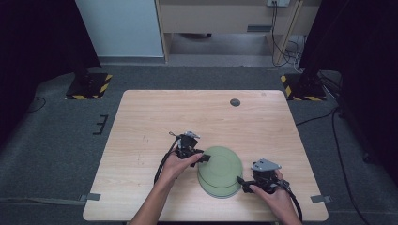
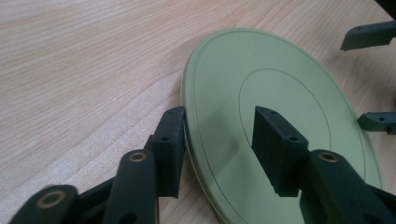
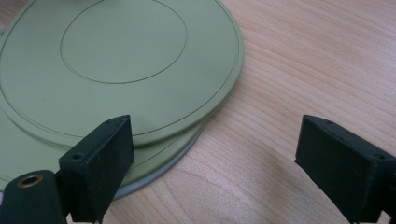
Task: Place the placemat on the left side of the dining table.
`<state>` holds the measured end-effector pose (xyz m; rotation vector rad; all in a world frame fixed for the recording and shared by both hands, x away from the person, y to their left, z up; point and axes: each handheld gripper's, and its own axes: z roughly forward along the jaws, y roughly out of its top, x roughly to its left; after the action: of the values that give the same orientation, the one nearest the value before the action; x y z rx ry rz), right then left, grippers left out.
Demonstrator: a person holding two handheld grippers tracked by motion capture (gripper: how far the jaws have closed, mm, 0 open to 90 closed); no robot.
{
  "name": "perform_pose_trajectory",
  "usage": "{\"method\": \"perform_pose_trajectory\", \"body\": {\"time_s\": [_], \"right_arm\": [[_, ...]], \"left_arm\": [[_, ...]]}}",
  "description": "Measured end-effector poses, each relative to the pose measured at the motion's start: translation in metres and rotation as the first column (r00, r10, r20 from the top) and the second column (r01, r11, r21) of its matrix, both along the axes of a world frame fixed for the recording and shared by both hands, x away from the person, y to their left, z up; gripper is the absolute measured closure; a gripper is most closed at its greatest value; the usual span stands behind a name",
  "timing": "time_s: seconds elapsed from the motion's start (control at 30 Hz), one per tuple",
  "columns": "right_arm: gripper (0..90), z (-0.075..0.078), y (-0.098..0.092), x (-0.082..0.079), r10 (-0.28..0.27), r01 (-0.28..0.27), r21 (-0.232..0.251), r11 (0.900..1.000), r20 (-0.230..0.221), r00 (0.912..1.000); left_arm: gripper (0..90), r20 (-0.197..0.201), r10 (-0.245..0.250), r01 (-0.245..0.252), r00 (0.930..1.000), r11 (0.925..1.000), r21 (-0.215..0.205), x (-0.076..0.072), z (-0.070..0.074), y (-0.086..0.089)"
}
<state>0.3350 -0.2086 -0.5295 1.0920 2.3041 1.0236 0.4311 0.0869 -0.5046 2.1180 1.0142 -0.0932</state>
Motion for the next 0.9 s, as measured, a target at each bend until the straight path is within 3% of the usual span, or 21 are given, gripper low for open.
{"method": "perform_pose_trajectory", "body": {"time_s": [0.2, 0.37, 0.47, 0.57, 0.67, 0.9], "right_arm": [[10.7, 0.0, 0.0, 0.001, -0.001, 0.001, 0.002, 1.0, -0.006, 1.0], [10.8, 0.0, 0.0, 0.0, -0.002, 0.002, 0.001, 1.0, -0.005, 1.0], [10.8, 0.0, 0.0, 0.001, -0.002, 0.002, 0.001, 1.0, -0.006, 1.0], [10.7, 0.0, 0.0, 0.001, -0.002, 0.002, 0.002, 1.0, -0.006, 1.0], [10.8, 0.0, 0.0, 0.001, -0.002, 0.002, 0.002, 1.0, -0.005, 1.0], [10.6, 0.0, 0.0, 0.001, 0.0, 0.0, 0.002, 1.0, -0.005, 1.0]], "left_arm": [[62.2, 0.004, -0.015, 0.015, 0.9999, 0.997, -0.076, -0.001, 0.012, 0.004], [64.0, -0.009, -0.034, 0.033, 0.9994, 0.9934, -0.11, -0.003, 0.016, -0.001], [64.0, 0.003, -0.042, 0.042, 0.9991, 0.9961, -0.078, -0.004, 0.017, -0.004], [64.6, -0.029, -0.088, 0.086, 0.9957, 0.9946, -0.059, -0.006, 0.013, -0.011], [66.5, 0.012, -0.069, 0.068, 0.9976, 0.9971, 0.033, -0.007, 0.01, -0.02], [73.7, 0.033, -0.048, 0.047, 0.9983, 0.9986, 0.022, -0.007, 0.013, -0.018]]}}
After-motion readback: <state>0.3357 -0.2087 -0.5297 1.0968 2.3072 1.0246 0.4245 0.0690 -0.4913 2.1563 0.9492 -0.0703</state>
